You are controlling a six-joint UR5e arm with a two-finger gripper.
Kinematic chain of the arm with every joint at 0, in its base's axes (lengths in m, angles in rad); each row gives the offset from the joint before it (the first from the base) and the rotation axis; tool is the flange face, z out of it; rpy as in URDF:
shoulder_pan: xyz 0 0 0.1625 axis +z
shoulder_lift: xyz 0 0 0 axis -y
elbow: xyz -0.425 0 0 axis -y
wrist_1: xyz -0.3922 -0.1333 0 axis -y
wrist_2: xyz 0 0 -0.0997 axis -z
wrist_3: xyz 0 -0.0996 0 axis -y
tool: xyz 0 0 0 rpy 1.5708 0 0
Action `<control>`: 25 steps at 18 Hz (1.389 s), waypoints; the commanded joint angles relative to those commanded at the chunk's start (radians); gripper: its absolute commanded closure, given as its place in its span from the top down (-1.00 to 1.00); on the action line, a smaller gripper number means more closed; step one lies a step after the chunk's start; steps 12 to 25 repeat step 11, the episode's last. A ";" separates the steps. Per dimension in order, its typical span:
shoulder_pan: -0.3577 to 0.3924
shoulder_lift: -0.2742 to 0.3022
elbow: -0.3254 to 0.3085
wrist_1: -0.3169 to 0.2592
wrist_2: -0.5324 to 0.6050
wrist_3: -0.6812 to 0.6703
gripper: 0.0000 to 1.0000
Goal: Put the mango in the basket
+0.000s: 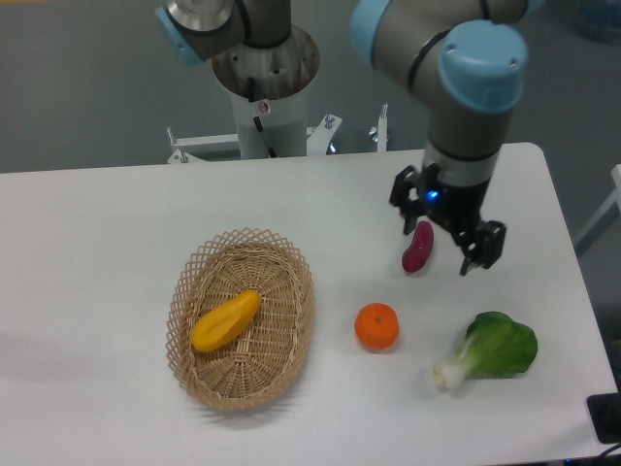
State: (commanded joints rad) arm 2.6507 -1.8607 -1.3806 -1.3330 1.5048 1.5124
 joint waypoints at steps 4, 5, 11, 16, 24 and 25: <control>0.005 0.002 0.000 0.000 0.002 0.000 1.00; 0.005 0.002 0.000 0.000 0.002 0.002 1.00; 0.005 0.002 -0.002 0.002 0.003 0.002 1.00; 0.005 0.002 -0.002 0.002 0.003 0.002 1.00; 0.005 0.002 -0.002 0.002 0.003 0.002 1.00; 0.005 0.002 -0.002 0.002 0.003 0.002 1.00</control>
